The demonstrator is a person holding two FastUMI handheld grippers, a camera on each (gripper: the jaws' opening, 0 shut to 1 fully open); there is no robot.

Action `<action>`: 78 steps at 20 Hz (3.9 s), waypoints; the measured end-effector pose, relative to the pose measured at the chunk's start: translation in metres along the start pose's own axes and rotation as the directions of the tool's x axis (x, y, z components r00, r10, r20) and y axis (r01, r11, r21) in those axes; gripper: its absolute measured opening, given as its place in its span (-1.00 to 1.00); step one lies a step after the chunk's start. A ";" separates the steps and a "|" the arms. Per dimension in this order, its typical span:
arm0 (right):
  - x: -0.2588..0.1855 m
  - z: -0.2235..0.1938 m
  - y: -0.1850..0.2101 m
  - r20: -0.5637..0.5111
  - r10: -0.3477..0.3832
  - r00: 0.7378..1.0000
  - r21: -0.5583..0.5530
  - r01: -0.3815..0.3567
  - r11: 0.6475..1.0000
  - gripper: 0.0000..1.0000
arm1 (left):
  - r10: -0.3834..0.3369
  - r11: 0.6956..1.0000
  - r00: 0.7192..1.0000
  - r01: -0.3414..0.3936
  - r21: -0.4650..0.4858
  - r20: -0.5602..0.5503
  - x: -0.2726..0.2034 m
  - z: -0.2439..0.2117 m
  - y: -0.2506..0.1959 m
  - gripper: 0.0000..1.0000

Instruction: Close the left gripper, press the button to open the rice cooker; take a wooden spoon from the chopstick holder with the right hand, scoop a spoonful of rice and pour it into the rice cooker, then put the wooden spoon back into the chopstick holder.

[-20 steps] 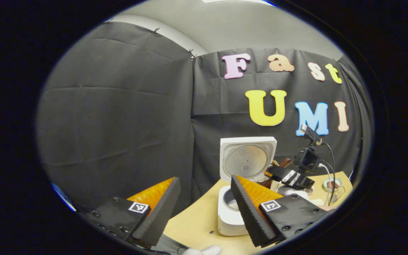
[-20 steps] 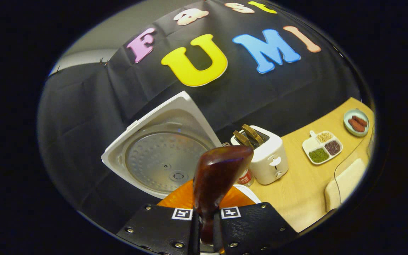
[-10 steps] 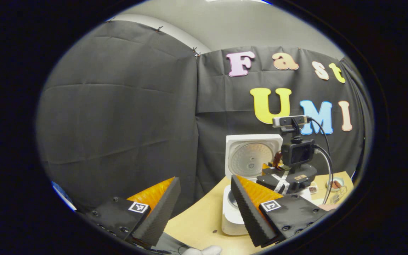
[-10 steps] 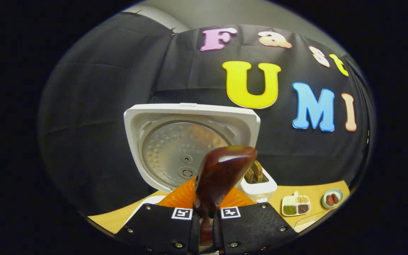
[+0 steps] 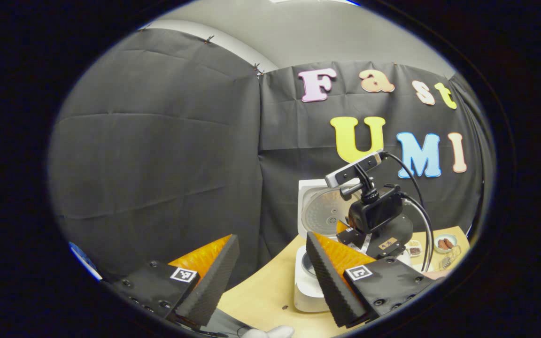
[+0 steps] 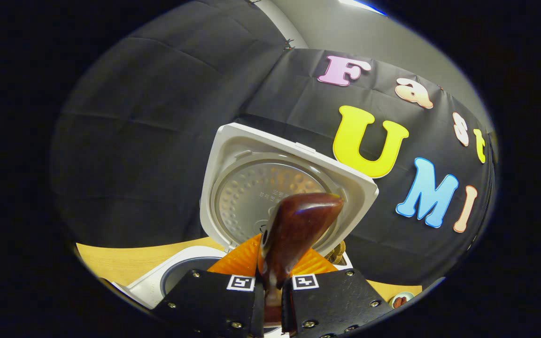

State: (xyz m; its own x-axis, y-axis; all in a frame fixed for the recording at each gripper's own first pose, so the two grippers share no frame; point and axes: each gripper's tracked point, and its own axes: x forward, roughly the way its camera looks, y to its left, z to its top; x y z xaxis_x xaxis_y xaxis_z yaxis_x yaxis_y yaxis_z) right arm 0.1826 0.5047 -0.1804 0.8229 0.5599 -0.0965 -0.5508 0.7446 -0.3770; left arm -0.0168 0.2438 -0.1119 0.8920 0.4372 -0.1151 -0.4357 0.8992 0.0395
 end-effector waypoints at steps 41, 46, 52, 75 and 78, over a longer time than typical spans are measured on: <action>-0.249 -0.275 -0.473 -0.344 -0.509 0.789 0.649 0.592 0.479 -0.71 | -0.294 0.954 0.954 0.290 0.074 0.054 -0.065 0.038 -0.249 0.99; -0.253 -0.318 -0.477 -0.380 -0.487 0.786 0.643 0.603 0.472 -0.71 | -0.289 0.956 0.957 0.287 0.062 0.035 -0.067 0.027 -0.269 0.99; -0.241 -0.369 -0.460 -0.426 -0.441 0.790 0.642 0.607 0.468 -0.70 | -0.290 0.953 0.957 0.288 0.091 0.015 -0.073 0.016 -0.284 1.00; -0.344 -0.241 -0.459 -0.327 -0.541 0.775 0.427 0.632 0.647 0.96 | -0.312 0.948 0.947 0.306 0.085 0.079 -0.075 0.048 -0.257 1.00; -0.362 -0.173 -0.439 -0.247 -0.532 0.810 0.406 0.585 0.702 0.95 | -0.311 0.950 0.944 0.304 0.075 0.109 -0.067 0.062 -0.244 0.92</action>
State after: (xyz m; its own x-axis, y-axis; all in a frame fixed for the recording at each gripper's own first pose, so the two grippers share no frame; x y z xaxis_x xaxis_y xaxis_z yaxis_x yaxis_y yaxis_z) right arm 0.1511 -0.0878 -0.1393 0.9939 -0.0323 -0.1052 0.0380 0.9979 0.0528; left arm 0.0371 -0.0045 -0.0520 0.9908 0.1345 -0.0128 -0.1332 0.9881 0.0766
